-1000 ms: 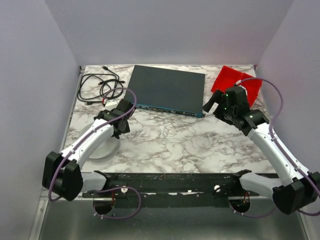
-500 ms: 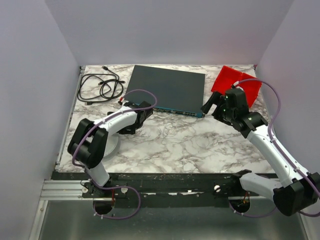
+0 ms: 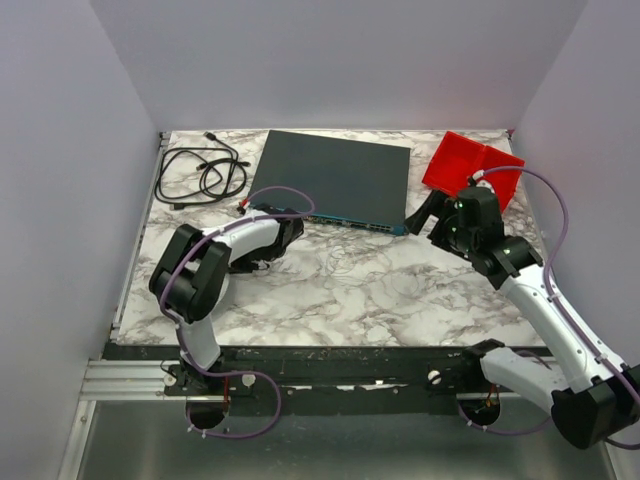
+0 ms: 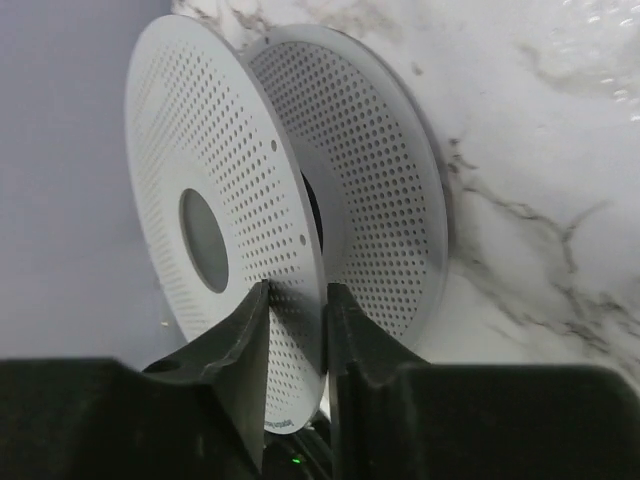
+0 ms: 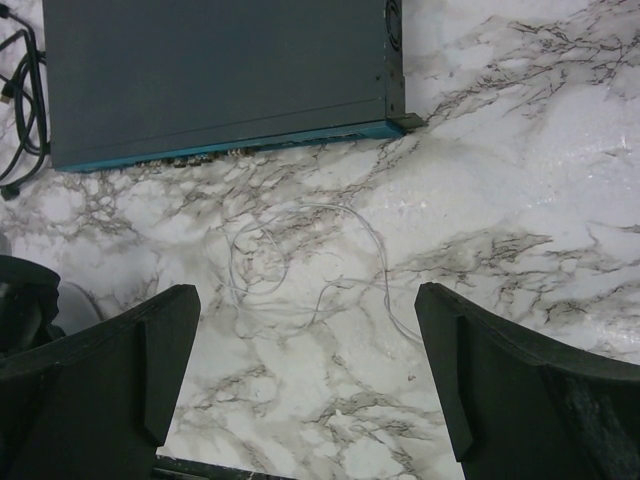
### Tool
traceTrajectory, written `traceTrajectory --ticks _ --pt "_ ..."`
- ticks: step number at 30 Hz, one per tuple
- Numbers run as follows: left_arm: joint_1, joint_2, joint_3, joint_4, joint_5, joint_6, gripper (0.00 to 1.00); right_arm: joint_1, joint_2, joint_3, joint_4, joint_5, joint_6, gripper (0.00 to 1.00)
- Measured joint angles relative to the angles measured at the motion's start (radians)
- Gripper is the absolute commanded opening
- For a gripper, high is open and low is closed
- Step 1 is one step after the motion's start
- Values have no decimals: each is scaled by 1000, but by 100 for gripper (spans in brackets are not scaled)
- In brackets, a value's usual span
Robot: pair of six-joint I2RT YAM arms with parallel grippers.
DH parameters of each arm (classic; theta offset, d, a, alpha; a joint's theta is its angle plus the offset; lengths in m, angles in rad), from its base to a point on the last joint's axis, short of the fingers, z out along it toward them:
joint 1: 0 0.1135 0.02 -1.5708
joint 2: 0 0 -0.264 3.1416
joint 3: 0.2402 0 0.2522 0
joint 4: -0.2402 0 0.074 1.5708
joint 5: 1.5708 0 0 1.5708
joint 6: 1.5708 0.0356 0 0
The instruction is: Wrap the cables
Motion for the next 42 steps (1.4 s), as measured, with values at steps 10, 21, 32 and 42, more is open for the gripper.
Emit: traceTrajectory --ticks 10,21,32,42 --pt "7 -134 -16 -115 -60 90 0 0 -24 -14 0 -1 0 100" --pt "-79 -493 391 -61 282 119 0 0 4 -14 4 -1 -18 100" --pt "-71 -570 204 101 534 190 0 28 105 -13 65 -20 -62 99" --pt "-71 -562 135 241 566 277 0 188 235 -1 129 -5 -82 94"
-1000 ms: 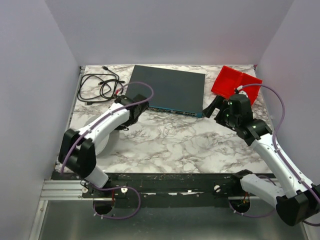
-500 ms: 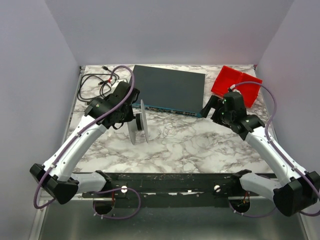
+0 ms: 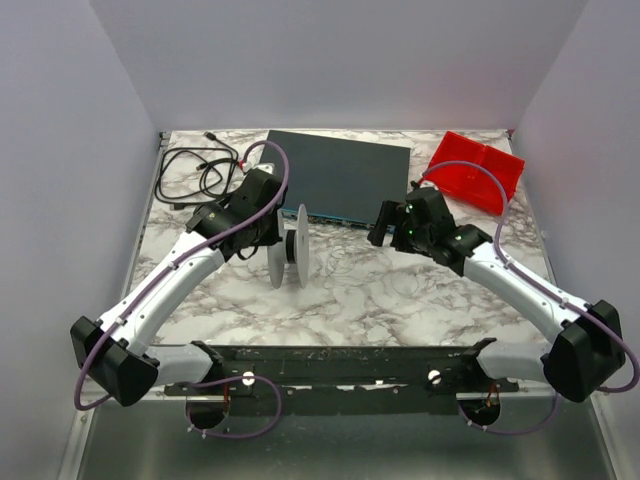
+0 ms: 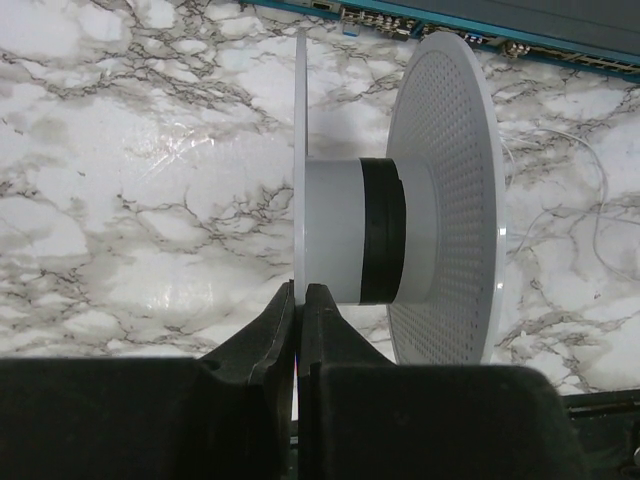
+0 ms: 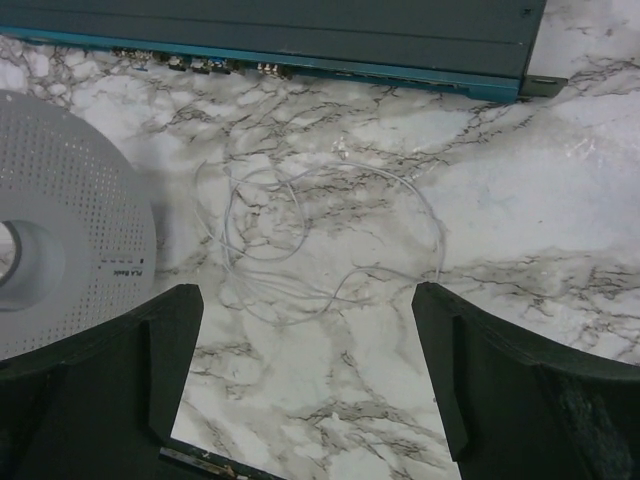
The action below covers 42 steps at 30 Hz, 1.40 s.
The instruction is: Wrap the cables
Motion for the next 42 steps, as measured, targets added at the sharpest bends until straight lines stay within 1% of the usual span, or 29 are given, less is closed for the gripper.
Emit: traceTrajectory --ticks 6,8,11,14,16,17,18,19,20,22,24,29,35,42 --pt "0 36 -15 40 -16 16 0 55 28 -16 76 7 -1 89" --pt "0 42 -28 44 -24 18 0 90 47 -22 110 13 -5 88" --pt "0 53 -36 43 -48 23 0 149 89 -30 166 16 -12 81" --pt "0 58 -42 56 -65 28 0 190 139 -42 228 16 -23 73" --pt "0 58 -45 67 -69 32 5 207 175 -52 269 16 -28 71" --pt "0 58 -47 73 -69 34 8 212 192 -56 285 17 -31 69" --pt "0 58 -48 76 -69 36 12 216 208 -59 300 18 -32 66" --pt "0 58 -49 79 -70 38 19 219 224 -61 315 18 -34 65" --pt "0 58 -49 80 -70 38 20 224 238 -63 331 18 -39 62" --pt "0 58 -49 84 -70 39 21 229 264 -64 356 18 -42 61" --pt "0 57 -49 91 -70 39 28 237 292 -64 388 19 -47 55" --pt "0 56 -49 95 -70 40 32 278 380 -58 447 26 -61 44" --pt "0 53 -38 90 -70 40 32 293 496 4 469 41 -83 42" --pt "0 35 -13 76 -70 41 32 298 573 89 484 67 -104 39"
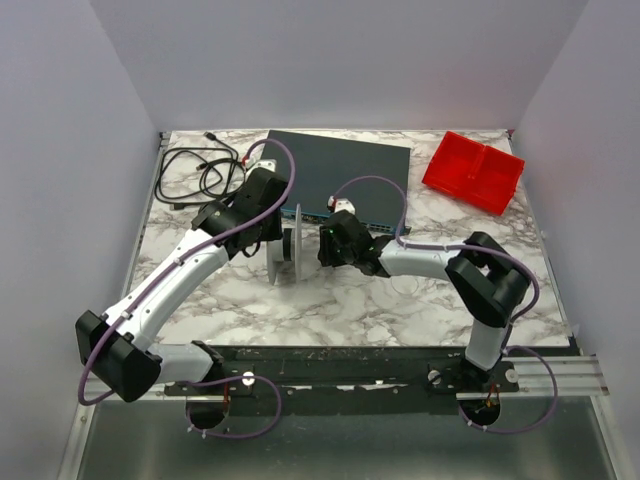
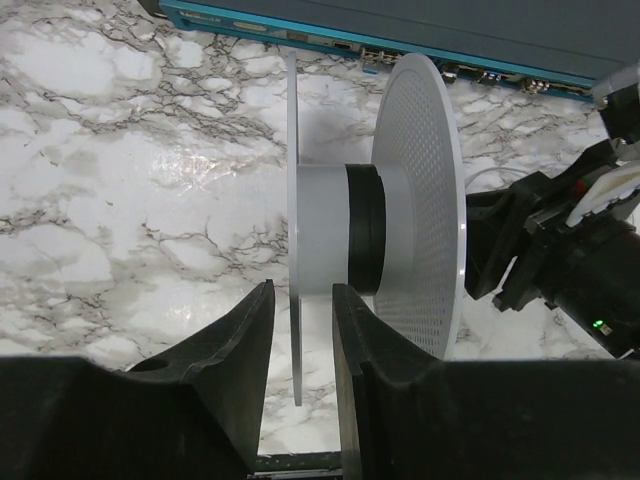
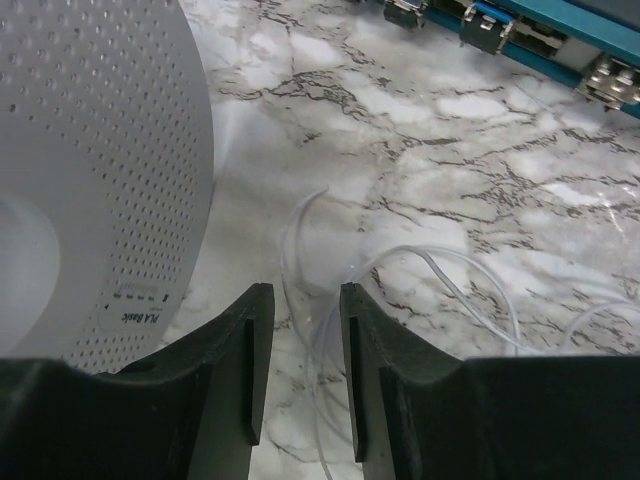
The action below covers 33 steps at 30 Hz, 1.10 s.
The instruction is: Wrap the cables
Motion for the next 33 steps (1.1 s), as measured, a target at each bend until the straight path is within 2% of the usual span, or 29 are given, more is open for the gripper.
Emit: traceTrajectory --ticks 5,8,10,14,21,27,33 --pt "0 -7 2 -3 0 3 32 17 45 18 11 5 -5 39" --pt "0 -7 2 -3 0 3 32 25 59 25 13 16 -6 32" --pt "0 -7 2 -3 0 3 32 29 74 40 14 24 -5 25" --pt "0 -7 2 -4 0 3 32 30 84 48 14 47 -5 1" --pt "0 -10 10 -6 2 15 33 34 44 48 -43 101 -2 1" --pt "0 -13 72 -22 16 41 41 34 -127 48 -122 131 -33 1" --pt "0 -24 134 -25 54 67 43 22 -241 73 -175 136 -66 2"
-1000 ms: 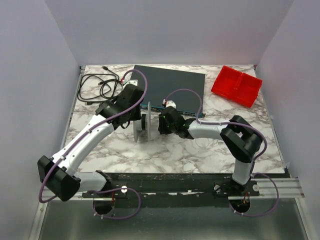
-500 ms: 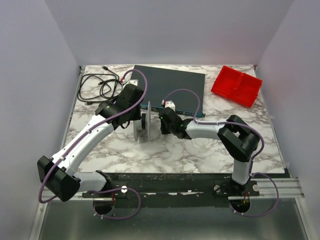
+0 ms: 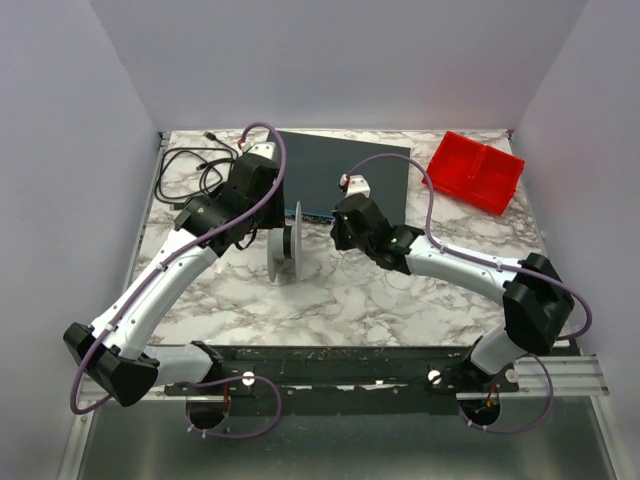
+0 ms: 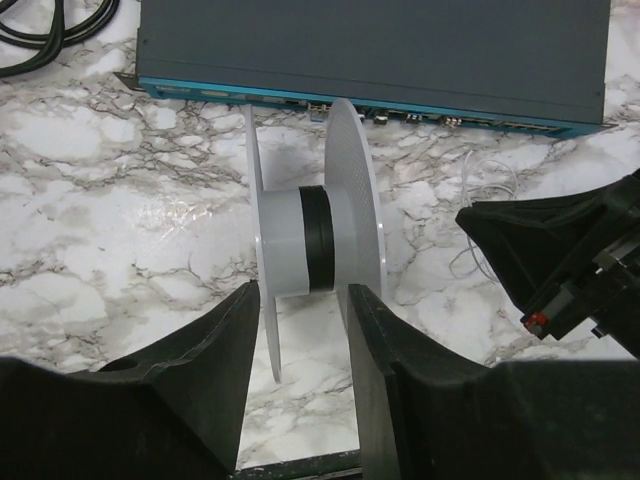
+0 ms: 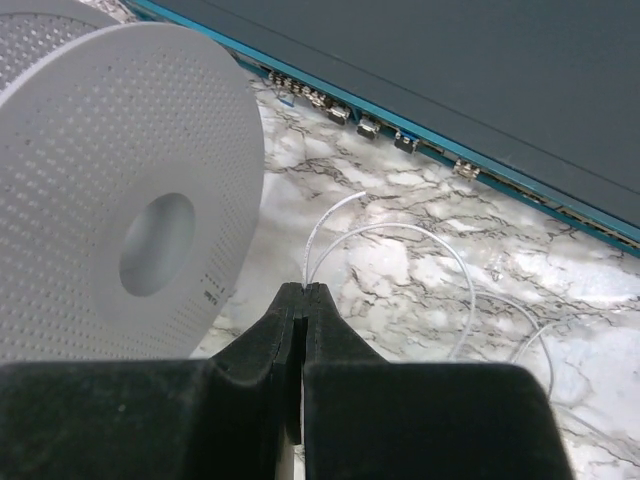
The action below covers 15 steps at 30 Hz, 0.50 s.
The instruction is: Wrap the cables
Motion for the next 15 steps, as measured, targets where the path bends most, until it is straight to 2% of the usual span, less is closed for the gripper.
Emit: traceTrajectory --ticks 8,15 --pt "0 -23 16 2 86 34 51 -28 -18 -32 -55 -38 -16 1" --pt "0 -32 32 15 201 75 52 -96 -83 27 -110 -88 -62 3"
